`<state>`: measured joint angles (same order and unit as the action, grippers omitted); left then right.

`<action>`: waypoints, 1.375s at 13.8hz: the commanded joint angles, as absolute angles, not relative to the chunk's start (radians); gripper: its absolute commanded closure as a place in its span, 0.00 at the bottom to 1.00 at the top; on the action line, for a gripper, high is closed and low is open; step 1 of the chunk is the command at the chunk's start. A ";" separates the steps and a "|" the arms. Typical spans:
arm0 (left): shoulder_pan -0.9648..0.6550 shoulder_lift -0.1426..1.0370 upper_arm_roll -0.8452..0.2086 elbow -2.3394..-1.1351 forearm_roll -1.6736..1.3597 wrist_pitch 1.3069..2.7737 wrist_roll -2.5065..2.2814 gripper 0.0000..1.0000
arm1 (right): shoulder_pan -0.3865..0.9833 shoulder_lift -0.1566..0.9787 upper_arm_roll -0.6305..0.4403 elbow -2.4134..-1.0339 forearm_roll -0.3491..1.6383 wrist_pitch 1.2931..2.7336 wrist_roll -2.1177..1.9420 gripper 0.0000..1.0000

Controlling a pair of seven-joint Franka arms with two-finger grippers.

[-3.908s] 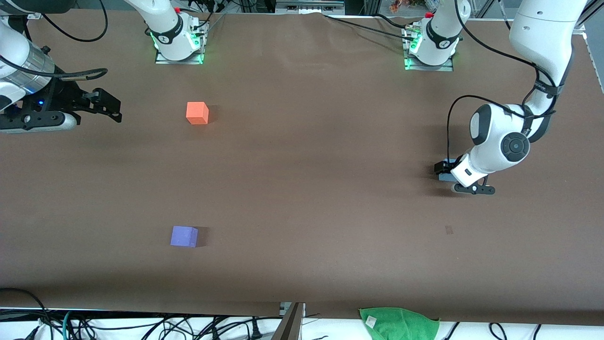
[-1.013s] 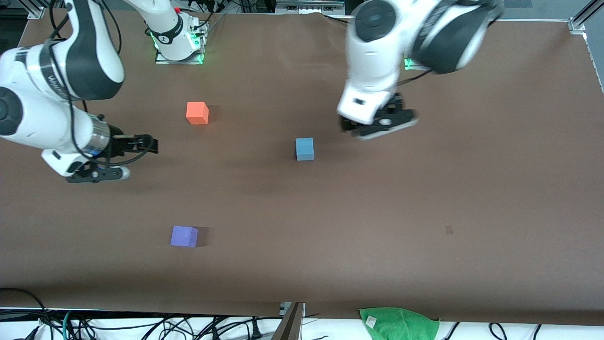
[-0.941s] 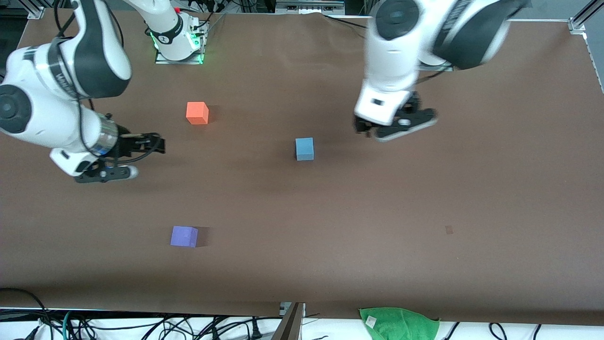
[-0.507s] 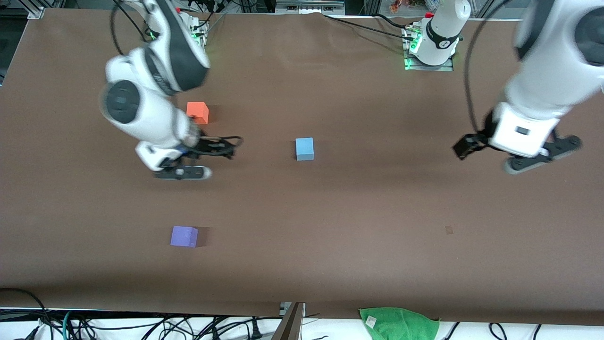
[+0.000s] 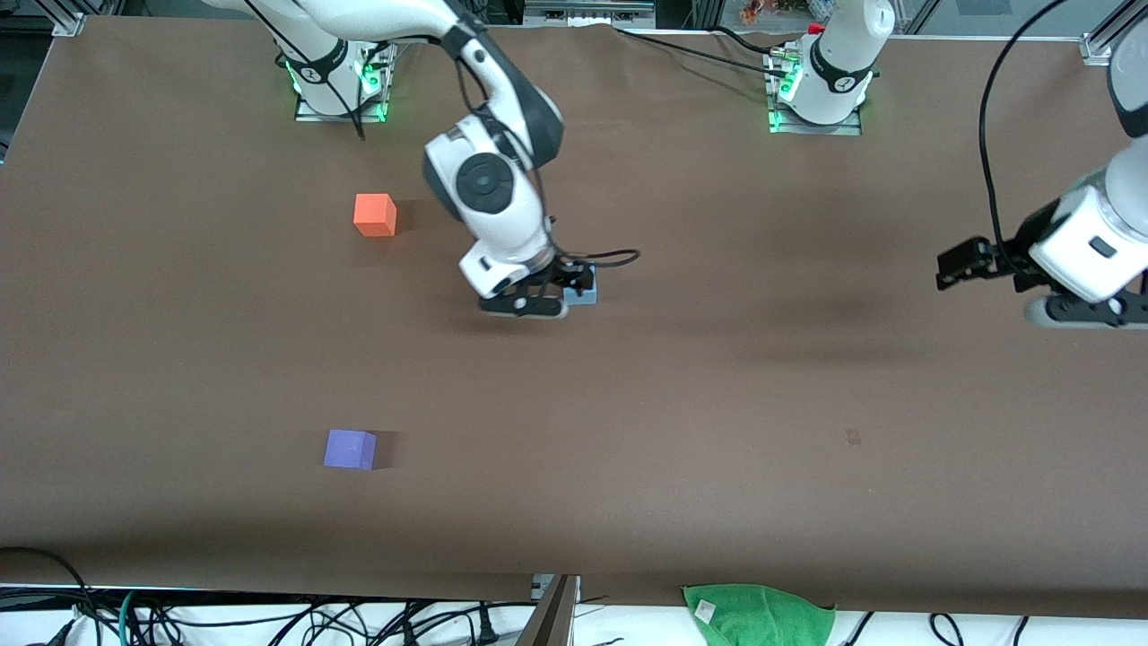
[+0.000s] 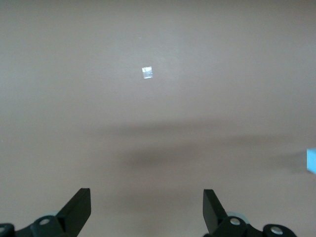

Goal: Place blue block between orange and purple blocks
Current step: 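Grasp the light blue cube with the right gripper while the left gripper withdraws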

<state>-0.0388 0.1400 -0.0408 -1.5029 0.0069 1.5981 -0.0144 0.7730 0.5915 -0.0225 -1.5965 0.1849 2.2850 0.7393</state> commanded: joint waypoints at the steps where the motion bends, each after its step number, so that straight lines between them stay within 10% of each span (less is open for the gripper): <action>1: -0.106 -0.086 -0.003 -1.805 -0.002 1.753 0.019 0.00 | 0.810 0.620 -0.037 -1.582 0.178 2.313 0.758 0.00; 11: -0.058 -0.026 -0.012 -1.738 0.005 1.712 -0.094 0.00 | 0.891 0.712 -0.043 -1.697 0.138 2.491 0.815 0.02; 16: -0.069 -0.015 -0.024 -1.712 0.020 1.700 -0.089 0.00 | 0.845 0.674 -0.101 -1.675 0.144 2.436 0.721 0.88; 19: -0.069 -0.017 -0.044 -1.709 0.026 1.686 -0.091 0.00 | 0.738 0.600 -0.106 -1.680 0.147 2.317 0.600 1.00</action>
